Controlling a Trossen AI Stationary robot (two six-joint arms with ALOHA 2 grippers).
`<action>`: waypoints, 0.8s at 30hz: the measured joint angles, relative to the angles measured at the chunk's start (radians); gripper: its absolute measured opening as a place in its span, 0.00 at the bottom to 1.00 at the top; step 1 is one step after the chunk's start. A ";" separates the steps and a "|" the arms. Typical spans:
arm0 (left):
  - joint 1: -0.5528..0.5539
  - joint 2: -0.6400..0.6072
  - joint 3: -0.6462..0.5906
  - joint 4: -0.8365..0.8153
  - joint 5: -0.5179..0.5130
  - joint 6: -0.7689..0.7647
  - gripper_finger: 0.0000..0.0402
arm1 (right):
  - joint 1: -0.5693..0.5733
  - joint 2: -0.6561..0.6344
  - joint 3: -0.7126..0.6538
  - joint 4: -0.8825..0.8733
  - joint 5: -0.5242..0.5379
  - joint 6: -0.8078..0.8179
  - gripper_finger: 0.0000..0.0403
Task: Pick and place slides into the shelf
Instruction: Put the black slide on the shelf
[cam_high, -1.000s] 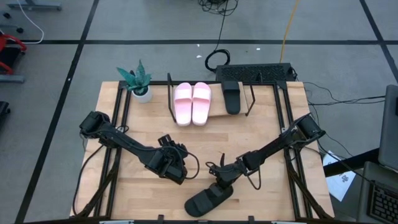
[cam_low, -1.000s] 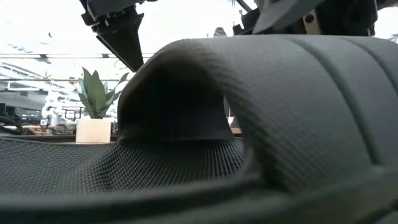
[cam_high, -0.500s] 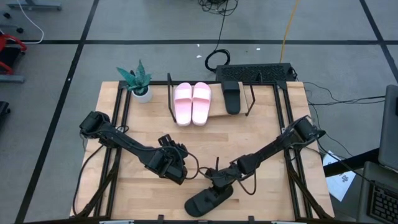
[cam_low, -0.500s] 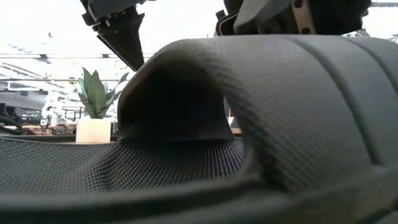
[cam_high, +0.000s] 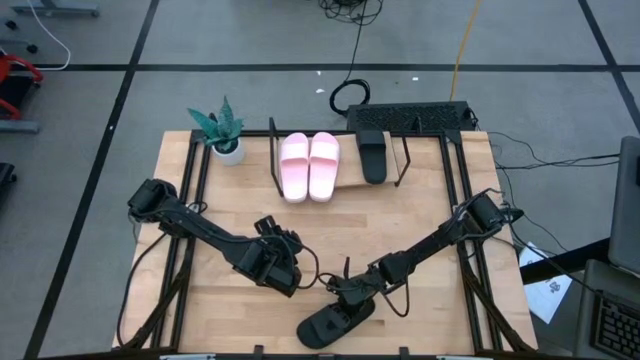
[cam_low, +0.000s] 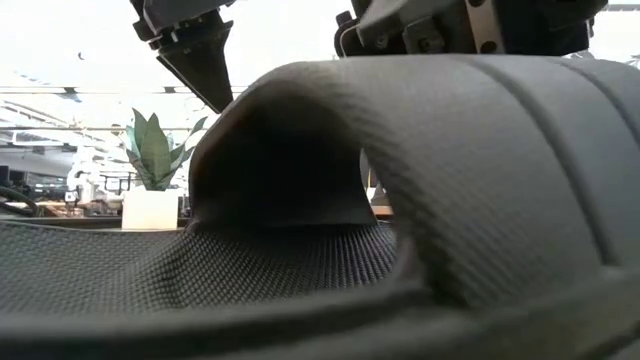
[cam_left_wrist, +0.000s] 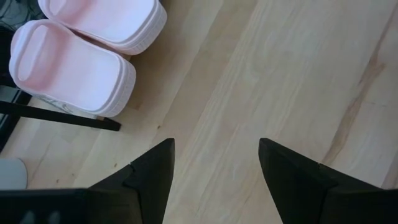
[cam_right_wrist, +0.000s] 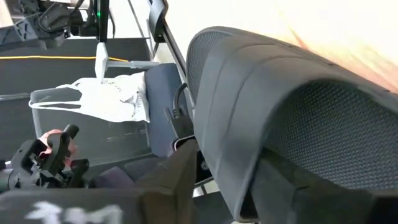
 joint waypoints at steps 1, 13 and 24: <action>0.000 0.000 0.000 0.000 0.000 0.000 0.59 | 0.000 0.000 0.000 -0.001 0.000 -0.004 0.29; 0.000 0.000 0.000 -0.028 0.000 0.005 0.59 | -0.002 -0.004 0.003 -0.097 0.036 -0.135 0.01; 0.010 -0.002 -0.001 -0.535 0.011 -0.361 0.59 | -0.050 -0.246 -0.116 -0.356 0.249 -0.257 0.01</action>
